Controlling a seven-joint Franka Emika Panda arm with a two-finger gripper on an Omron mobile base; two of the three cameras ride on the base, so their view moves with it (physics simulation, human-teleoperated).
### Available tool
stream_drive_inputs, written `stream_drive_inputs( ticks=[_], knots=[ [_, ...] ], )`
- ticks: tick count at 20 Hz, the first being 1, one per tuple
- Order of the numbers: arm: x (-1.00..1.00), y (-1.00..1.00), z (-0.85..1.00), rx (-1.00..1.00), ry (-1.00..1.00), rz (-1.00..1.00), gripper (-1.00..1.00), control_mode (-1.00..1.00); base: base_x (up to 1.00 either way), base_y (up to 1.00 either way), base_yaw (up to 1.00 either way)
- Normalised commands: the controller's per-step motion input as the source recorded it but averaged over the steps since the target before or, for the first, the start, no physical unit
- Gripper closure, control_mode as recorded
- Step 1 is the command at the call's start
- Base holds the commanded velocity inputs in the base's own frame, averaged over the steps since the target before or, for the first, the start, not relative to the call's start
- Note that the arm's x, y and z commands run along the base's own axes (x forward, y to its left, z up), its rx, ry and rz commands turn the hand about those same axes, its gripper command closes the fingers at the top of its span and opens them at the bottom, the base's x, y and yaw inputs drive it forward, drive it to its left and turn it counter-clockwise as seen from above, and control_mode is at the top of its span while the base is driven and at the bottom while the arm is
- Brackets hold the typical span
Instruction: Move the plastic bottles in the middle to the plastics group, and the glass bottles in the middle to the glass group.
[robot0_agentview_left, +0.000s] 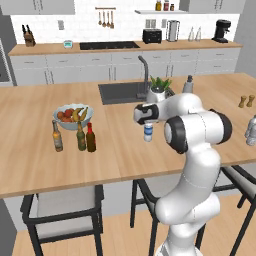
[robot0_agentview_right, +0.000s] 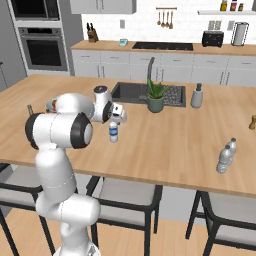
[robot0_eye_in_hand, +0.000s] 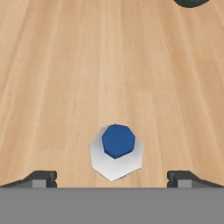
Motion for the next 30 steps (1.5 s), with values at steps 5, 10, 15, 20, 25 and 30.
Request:
stream_drive_inputs(
  ticks=[5, 10, 15, 20, 25, 30],
  knots=[
    [0.25, 0.00, -0.35, 0.00, 0.00, 0.00, -1.00, -1.00, 0.00, 0.00, 0.00],
    [0.11, 0.00, -0.11, 0.00, 0.00, 0.00, -1.00, -1.00, 0.00, 0.00, 0.00],
    [0.00, 0.00, 0.00, 0.00, 0.00, 0.00, 1.00, -1.00, 0.00, 0.00, 0.00],
    [-0.02, -0.01, 0.00, 0.00, 0.00, -0.01, 1.00, -1.00, 0.00, 0.00, 0.00],
    [-0.47, -0.21, 0.09, 0.00, -0.02, -0.05, 1.00, -1.00, 0.00, 0.00, 0.00],
    [-0.72, -0.61, 0.25, 0.01, -0.04, -0.19, 1.00, -1.00, 0.00, 0.00, 0.00]
  ],
)
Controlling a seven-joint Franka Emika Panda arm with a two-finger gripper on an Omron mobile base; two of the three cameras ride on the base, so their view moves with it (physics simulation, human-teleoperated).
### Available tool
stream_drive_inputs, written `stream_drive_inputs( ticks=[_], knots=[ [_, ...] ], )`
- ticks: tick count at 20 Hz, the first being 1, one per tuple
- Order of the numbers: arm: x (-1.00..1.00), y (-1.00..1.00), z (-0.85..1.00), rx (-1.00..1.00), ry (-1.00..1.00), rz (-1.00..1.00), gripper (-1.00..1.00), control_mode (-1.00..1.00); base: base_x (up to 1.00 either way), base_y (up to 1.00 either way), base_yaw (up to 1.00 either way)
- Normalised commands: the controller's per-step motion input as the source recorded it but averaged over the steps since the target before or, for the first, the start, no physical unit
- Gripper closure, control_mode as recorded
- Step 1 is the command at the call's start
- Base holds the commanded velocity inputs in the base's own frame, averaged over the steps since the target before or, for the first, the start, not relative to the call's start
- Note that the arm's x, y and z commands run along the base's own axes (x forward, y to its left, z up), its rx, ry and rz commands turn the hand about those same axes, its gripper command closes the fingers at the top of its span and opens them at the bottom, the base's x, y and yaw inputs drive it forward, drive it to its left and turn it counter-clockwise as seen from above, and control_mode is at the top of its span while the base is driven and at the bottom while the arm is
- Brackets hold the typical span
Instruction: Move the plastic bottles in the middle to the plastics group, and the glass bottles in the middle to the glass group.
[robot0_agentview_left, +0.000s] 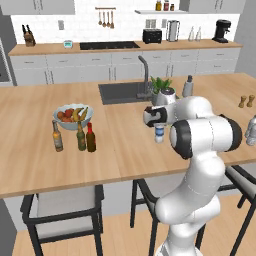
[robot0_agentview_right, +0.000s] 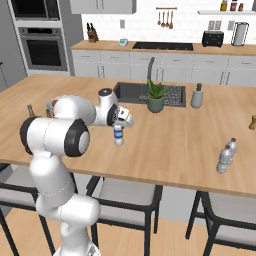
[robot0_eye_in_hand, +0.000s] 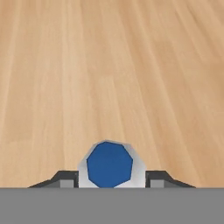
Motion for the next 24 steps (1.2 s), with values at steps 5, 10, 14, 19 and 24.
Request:
stream_drive_inputs(
  ticks=[5, 10, 14, 19, 24],
  knots=[
    [-0.45, -0.84, 0.30, 0.03, 0.00, -0.25, 1.00, -1.00, 0.00, 0.00, 0.00],
    [-0.16, -0.98, 0.36, 0.06, 0.00, -0.24, 1.00, -1.00, 0.00, 0.00, 0.00],
    [-0.04, -1.00, 0.20, 0.09, 0.00, -0.28, 1.00, -1.00, 0.00, 0.00, 0.00],
    [0.00, -1.00, 0.02, 0.10, 0.00, -0.30, 1.00, -1.00, 0.00, 0.00, 0.00],
    [-0.10, -1.00, -0.06, 0.18, 0.00, -0.31, 1.00, -1.00, 0.00, 0.00, 0.00]
  ],
)
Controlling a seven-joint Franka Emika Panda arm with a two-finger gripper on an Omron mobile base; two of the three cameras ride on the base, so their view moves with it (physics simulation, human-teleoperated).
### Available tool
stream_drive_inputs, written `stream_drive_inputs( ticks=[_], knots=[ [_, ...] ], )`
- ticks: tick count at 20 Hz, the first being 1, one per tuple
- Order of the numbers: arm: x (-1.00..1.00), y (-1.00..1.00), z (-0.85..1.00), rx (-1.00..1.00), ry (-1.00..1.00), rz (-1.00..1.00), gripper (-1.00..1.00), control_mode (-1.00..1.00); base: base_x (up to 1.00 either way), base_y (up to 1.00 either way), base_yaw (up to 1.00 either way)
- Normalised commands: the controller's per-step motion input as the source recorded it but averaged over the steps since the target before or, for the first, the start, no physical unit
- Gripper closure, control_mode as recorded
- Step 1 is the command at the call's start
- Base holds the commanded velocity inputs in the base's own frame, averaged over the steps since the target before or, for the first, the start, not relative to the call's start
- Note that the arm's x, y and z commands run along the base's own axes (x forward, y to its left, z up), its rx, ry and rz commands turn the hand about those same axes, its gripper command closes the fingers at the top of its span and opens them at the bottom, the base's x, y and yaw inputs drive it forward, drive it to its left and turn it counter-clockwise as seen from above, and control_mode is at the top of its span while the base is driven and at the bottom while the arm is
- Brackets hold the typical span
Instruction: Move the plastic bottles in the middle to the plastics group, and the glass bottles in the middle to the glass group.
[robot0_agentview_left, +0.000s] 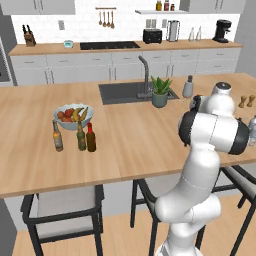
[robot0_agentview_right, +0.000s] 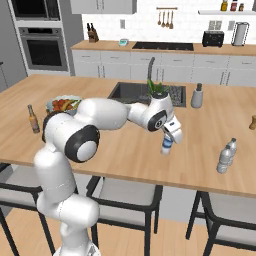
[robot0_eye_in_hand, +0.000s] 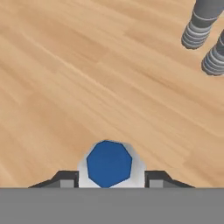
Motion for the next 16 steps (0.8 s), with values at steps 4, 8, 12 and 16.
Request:
stream_drive_inputs(
  ticks=[4, 8, 12, 16],
  knots=[
    [-0.08, -0.86, -0.08, 0.03, 0.01, -0.26, 1.00, -1.00, 0.00, 0.00, 0.00],
    [0.00, -0.77, -0.12, 0.00, 0.00, -0.23, 1.00, -1.00, 0.00, 0.00, 0.00],
    [0.00, -0.67, 0.00, -0.03, 0.02, -0.23, 1.00, -1.00, 0.00, 0.00, 0.00],
    [0.00, -0.46, 0.00, -0.11, 0.07, -0.20, 1.00, -1.00, 0.00, 0.00, 0.00]
  ],
)
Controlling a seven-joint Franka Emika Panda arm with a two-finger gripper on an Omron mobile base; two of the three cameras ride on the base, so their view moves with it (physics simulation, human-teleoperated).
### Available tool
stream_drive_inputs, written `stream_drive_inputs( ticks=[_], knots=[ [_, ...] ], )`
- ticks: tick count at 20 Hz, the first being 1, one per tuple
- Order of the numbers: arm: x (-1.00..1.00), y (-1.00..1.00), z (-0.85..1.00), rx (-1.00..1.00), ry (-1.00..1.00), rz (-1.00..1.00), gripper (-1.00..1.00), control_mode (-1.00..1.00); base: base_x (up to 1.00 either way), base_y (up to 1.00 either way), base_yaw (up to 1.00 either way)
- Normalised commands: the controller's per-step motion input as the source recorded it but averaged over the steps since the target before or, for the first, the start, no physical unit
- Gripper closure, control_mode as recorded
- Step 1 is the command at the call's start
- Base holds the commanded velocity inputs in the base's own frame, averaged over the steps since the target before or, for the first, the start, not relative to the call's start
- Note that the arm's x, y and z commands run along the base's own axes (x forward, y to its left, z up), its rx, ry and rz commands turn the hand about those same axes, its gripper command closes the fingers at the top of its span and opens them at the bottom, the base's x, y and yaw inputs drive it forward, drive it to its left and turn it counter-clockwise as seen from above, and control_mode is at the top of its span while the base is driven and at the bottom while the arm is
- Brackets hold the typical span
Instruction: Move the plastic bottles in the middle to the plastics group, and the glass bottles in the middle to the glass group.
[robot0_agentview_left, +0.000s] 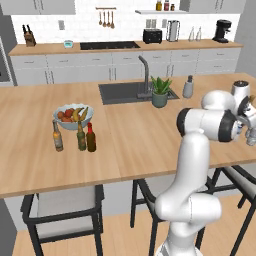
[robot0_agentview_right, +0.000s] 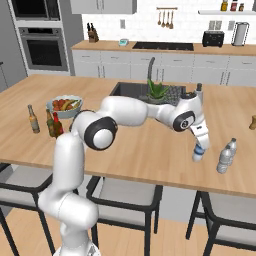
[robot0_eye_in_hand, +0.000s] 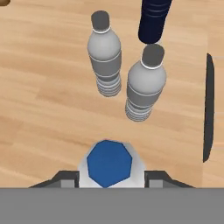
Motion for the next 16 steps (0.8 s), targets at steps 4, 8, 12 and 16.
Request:
stream_drive_inputs(
  ticks=[4, 8, 12, 16],
  knots=[
    [0.05, -0.17, 0.00, -0.08, 0.09, -0.14, 1.00, -1.00, 0.00, 0.00, 0.00],
    [0.02, -0.20, -0.17, 0.01, 0.00, -0.08, 1.00, -1.00, 0.00, 0.00, 0.00],
    [0.00, -0.59, -0.35, 0.04, 0.00, -0.04, 1.00, -1.00, 0.00, 0.00, 0.00],
    [0.00, -0.46, -0.22, 0.00, 0.00, -0.03, 1.00, -1.00, 0.00, 0.00, 0.00]
  ],
)
